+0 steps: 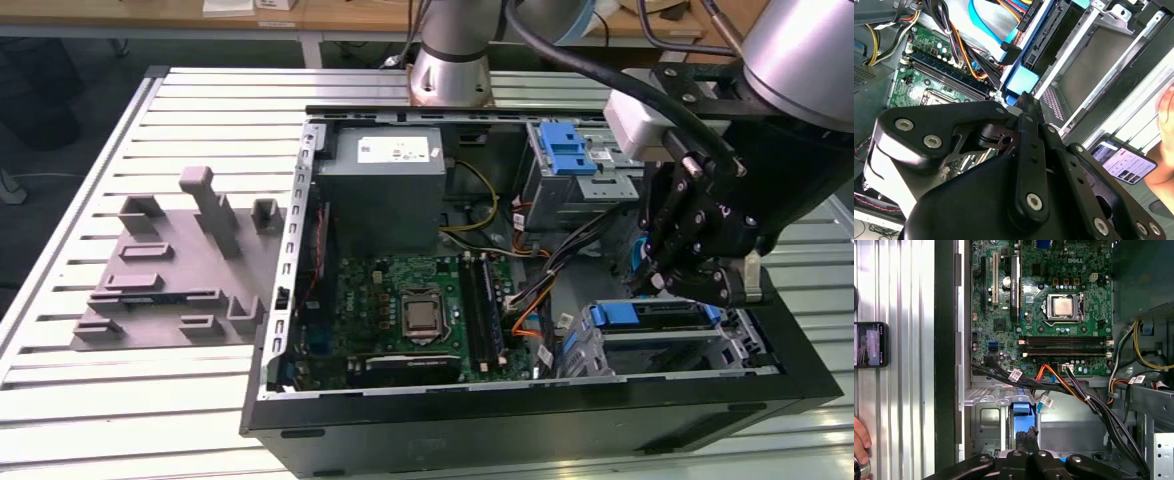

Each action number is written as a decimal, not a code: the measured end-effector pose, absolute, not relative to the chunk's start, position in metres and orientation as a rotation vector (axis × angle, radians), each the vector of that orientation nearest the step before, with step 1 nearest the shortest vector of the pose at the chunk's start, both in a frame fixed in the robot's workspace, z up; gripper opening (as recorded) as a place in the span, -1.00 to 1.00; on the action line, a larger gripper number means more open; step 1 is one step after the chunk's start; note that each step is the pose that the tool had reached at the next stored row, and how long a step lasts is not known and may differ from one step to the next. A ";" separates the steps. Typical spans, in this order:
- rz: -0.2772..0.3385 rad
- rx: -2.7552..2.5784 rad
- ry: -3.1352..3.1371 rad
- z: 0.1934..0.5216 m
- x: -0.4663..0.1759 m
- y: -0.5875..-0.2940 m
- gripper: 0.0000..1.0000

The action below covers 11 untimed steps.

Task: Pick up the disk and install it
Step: 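Insert the first disk wire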

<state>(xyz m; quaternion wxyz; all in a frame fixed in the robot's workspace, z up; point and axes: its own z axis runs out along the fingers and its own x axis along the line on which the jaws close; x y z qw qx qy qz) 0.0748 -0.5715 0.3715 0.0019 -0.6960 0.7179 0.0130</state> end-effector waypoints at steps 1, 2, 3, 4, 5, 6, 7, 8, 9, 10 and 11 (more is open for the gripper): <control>0.041 -2.184 2.253 0.371 0.075 -0.572 -0.79; 0.041 -2.184 2.253 0.371 0.075 -0.572 -0.79; 0.041 -2.184 2.253 0.371 0.075 -0.572 -0.79; 0.041 -2.184 2.253 0.371 0.075 -0.572 -0.79; 0.041 -2.184 2.253 0.371 0.075 -0.572 -0.79; 0.041 -2.184 2.253 0.371 0.075 -0.572 -0.79; 0.041 -2.184 2.253 0.371 0.075 -0.572 -0.79; 0.041 -2.184 2.253 0.371 0.075 -0.572 -0.79; 0.041 -2.184 2.253 0.371 0.075 -0.572 -0.79; 0.041 -2.184 2.252 0.371 0.076 -0.572 -0.79; 0.041 -2.184 2.252 0.371 0.077 -0.572 -0.79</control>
